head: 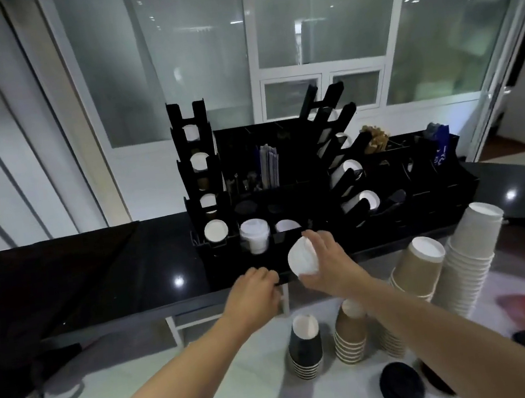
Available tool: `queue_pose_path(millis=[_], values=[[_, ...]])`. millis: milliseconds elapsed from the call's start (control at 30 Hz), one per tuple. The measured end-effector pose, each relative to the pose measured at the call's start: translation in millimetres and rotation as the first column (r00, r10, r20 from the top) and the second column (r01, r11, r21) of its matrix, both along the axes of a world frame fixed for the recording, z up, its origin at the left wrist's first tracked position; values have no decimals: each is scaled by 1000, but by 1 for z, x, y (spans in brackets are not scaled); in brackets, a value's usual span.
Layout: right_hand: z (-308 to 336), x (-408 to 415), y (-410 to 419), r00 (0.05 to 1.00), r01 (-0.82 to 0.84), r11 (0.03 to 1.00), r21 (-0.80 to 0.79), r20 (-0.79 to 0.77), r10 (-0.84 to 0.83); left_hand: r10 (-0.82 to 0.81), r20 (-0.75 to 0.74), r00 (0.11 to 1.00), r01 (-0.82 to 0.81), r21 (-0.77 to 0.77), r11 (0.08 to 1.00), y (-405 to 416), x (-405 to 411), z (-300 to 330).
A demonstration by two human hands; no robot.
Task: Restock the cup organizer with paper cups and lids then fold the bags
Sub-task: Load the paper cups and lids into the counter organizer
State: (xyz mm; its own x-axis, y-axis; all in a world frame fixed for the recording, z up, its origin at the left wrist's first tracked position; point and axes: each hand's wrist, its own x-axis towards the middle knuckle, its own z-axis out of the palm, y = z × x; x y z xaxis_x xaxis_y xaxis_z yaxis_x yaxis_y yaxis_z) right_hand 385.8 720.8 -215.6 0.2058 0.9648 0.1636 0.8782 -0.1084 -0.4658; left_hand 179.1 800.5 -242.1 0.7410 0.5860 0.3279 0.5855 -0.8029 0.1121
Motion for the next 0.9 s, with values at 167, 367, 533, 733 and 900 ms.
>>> queue_pose_path(millis=[167, 367, 533, 733, 900], values=[[29, 22, 58, 1000, 16, 999, 29, 23, -16, 41, 0, 999, -41, -22, 999, 28, 17, 9], [40, 47, 108, 1000, 14, 1000, 13, 18, -15, 152, -24, 988, -154, -125, 980, 56, 45, 14], [32, 64, 140, 999, -9, 1000, -15, 40, 10, 239, -64, 969, -246, -164, 955, 76, 71, 12], [26, 70, 174, 971, -28, 1000, -1, 239, 28, 363, -146, 920, -386, -187, 903, 100, 93, 10], [1, 81, 183, 938, -52, 994, -100, 338, 83, 396, -278, 875, -423, -44, 905, 103, 94, -1]])
